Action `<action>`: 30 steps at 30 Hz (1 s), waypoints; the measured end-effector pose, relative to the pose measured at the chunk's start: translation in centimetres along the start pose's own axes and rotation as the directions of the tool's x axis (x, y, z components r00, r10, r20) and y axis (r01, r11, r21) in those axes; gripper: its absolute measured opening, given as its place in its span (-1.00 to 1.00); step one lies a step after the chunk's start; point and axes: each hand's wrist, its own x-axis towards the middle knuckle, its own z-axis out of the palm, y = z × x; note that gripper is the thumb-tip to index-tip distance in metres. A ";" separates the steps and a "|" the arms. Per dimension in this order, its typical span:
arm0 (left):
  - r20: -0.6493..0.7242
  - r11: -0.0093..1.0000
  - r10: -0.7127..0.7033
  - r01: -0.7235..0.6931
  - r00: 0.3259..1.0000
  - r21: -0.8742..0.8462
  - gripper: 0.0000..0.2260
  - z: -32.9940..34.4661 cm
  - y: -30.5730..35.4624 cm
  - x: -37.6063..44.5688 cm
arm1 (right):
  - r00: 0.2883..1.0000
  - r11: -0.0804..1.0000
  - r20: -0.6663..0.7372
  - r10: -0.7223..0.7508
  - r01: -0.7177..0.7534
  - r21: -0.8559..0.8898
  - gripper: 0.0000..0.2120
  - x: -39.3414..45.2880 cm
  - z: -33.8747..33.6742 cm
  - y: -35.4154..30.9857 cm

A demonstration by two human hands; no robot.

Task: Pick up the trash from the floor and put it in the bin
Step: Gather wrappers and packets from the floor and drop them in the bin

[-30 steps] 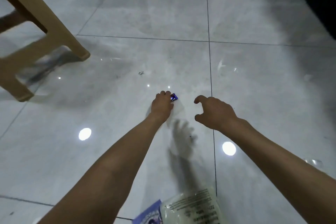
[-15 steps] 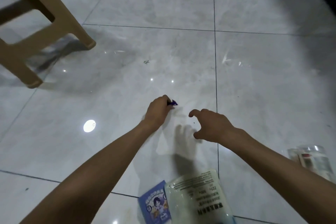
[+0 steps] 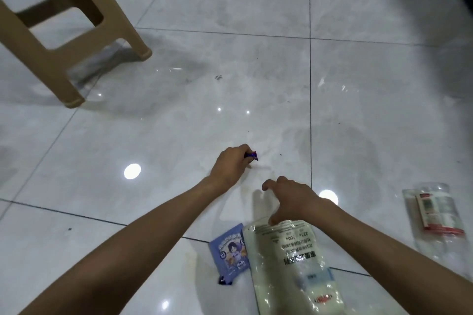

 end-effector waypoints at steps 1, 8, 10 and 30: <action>0.000 1.000 0.005 -0.005 1.000 0.006 -0.89 0.0 -0.1 -0.3 | 1.000 1.000 0.011 -0.008 0.008 -0.016 -0.15 -0.2 0.6 -0.2; 0.039 0.997 0.012 -0.015 0.999 0.078 -0.92 0.4 -1.2 -2.7 | 0.999 0.975 0.005 -0.041 0.041 -0.218 -0.09 -1.1 3.7 -0.7; 0.045 0.996 0.008 -0.012 0.999 0.088 -0.93 0.3 -1.4 -3.0 | 1.000 0.971 -0.001 -0.025 0.024 -0.237 -0.13 -1.2 4.3 -0.7; -0.033 1.000 -0.026 0.027 0.999 0.012 -0.93 -0.6 -1.2 -3.0 | 0.896 0.859 -0.291 0.335 -0.163 0.486 -0.68 0.3 -0.2 3.4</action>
